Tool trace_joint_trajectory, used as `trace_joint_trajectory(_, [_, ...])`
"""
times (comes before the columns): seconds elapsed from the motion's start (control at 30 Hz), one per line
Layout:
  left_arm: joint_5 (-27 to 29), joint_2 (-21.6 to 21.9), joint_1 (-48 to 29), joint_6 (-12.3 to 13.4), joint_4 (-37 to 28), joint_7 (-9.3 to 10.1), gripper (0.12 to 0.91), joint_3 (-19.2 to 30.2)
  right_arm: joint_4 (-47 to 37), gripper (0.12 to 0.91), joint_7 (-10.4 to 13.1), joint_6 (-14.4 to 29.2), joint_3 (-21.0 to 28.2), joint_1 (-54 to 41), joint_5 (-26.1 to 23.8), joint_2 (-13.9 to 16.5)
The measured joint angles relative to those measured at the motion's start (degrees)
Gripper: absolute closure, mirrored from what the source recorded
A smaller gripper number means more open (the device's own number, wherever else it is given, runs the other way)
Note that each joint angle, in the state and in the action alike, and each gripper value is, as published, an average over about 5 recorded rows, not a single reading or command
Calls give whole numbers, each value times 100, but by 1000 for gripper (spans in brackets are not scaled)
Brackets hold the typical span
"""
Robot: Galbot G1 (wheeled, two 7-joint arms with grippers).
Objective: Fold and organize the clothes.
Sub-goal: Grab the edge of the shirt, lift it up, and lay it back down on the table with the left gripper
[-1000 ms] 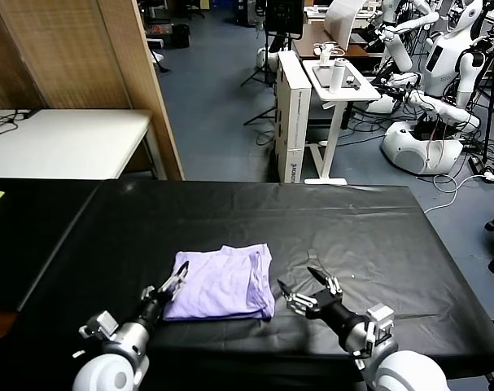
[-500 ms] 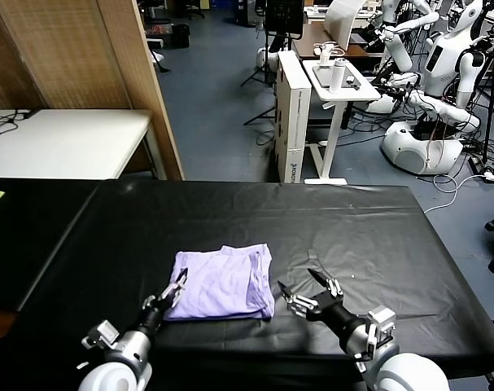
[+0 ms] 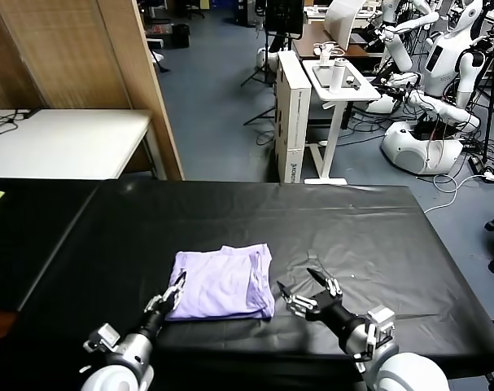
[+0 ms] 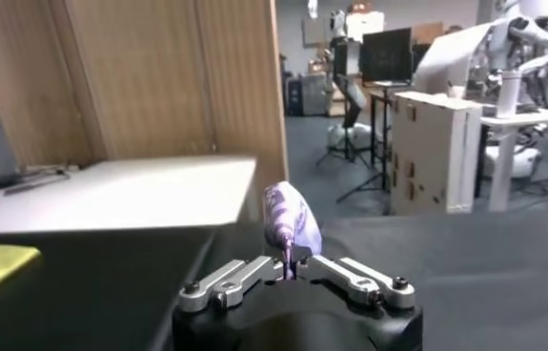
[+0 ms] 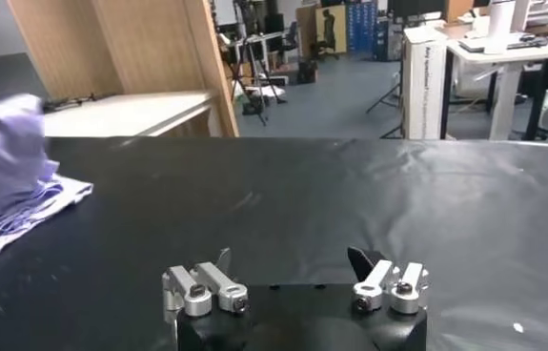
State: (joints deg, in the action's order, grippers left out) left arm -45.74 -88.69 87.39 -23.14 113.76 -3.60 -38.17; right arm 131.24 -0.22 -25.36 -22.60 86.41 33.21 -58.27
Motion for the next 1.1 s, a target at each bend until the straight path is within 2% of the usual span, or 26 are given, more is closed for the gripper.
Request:
trace_joint_trajectory(0.07, [16, 21, 2, -36, 35, 11, 364, -2, -6, 118, 1, 0, 1, -3, -4, -2])
trace_joint_trajectory(0.2, [252, 137, -19, -96, 153, 40, 629, -46, -37, 118, 17, -2, -8, -12, -13, -18])
trace_joint_trajectory(0.33, [604, 394, -88, -127, 279, 49, 832, -150, -100, 118, 65, -3, -50, -46, -62, -52])
trace_joint_trajectory(0.4, [683, 595, -122, -143, 322, 58, 863, -232, -153, 118, 89, -3, -78, -73, -115, -88])
trace_joint_trajectory(0.87, [481, 2646, 116, -121, 326, 42, 860, -1365, -513, 118, 130, 3, -14, -208, -362, -360])
trace_joint_trajectory(1.1, [603, 3352, 293, -100, 487, 103, 860, -1934, -607, 118, 137, 3, 20, -279, -366, -393])
